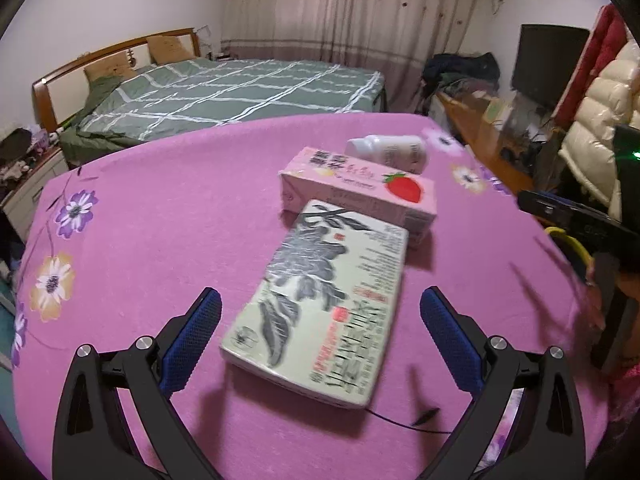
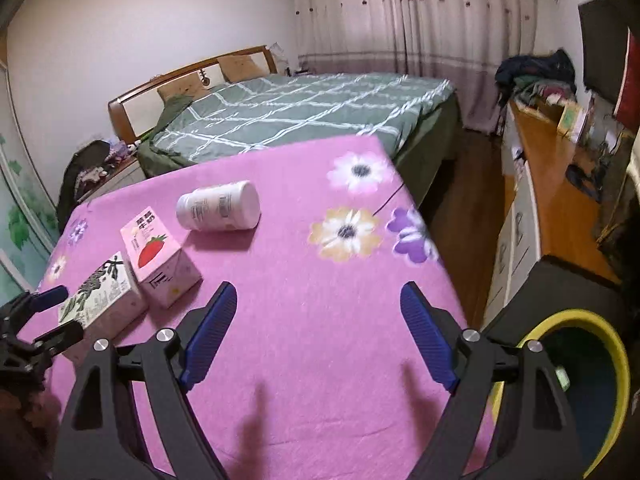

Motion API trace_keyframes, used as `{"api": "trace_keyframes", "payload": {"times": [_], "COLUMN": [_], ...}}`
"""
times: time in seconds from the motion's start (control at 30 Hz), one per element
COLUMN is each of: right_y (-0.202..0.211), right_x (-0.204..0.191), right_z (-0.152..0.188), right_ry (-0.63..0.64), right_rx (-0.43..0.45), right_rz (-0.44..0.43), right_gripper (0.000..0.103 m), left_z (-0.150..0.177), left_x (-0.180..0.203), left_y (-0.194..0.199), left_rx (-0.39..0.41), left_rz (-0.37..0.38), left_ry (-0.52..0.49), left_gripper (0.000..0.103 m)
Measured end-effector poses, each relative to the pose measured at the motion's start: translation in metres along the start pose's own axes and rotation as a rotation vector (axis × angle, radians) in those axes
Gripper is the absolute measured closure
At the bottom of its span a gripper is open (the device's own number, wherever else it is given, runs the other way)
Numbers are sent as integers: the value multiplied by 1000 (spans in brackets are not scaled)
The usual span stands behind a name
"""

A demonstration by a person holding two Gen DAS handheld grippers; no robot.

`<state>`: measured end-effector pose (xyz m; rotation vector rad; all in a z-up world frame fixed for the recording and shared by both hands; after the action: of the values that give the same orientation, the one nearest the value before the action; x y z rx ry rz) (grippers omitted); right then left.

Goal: Collect trash
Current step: 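Grasp the white-and-black printed tea box with the left gripper and lift it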

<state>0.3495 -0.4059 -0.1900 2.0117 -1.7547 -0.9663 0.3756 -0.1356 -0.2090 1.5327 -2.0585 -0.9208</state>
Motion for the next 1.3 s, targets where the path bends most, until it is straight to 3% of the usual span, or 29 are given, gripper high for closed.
{"api": "trace_keyframes", "payload": {"times": [0.17,0.33,0.43,0.6,0.8,1.1,1.3], "right_y": [-4,-8,-9,-10,-9,-5,24], "right_x": [-8,-6,-3,2,3,14,37], "right_z": [5,8,9,10,10,7,1], "right_ry": [6,5,-5,-16,-13,-26,-76], "right_rx": [-16,-31,-39,-44,-44,-48,-28], "right_rz": [-13,-5,-1,15,30,71,90], "right_gripper": [24,24,23,23,24,24,24], "left_z": [-2,4,7,8,10,22,18], "left_x": [-3,7,14,12,10,21,45], "left_y": [-13,-24,-28,-29,-25,15,54], "left_rx": [-40,-97,-115,-117,-117,-105,-66], "left_rz": [22,103,90,54,40,55,78], "left_ry": [-2,-24,-58,-69,-59,-58,-101], "left_gripper": [5,5,6,20,27,29,32]}}
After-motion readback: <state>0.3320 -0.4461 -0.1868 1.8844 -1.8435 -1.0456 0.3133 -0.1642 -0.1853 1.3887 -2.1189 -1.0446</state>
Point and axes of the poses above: each gripper's, at about its wrist camera, not at the fingertips, and y roughly against the way its jaws point, x to its right, z to its underside, the point moved 8 cm from there along -y, roughly the way its jaws point, and after that the axes turned 11 degrees about -z, right-handed, at the moved point
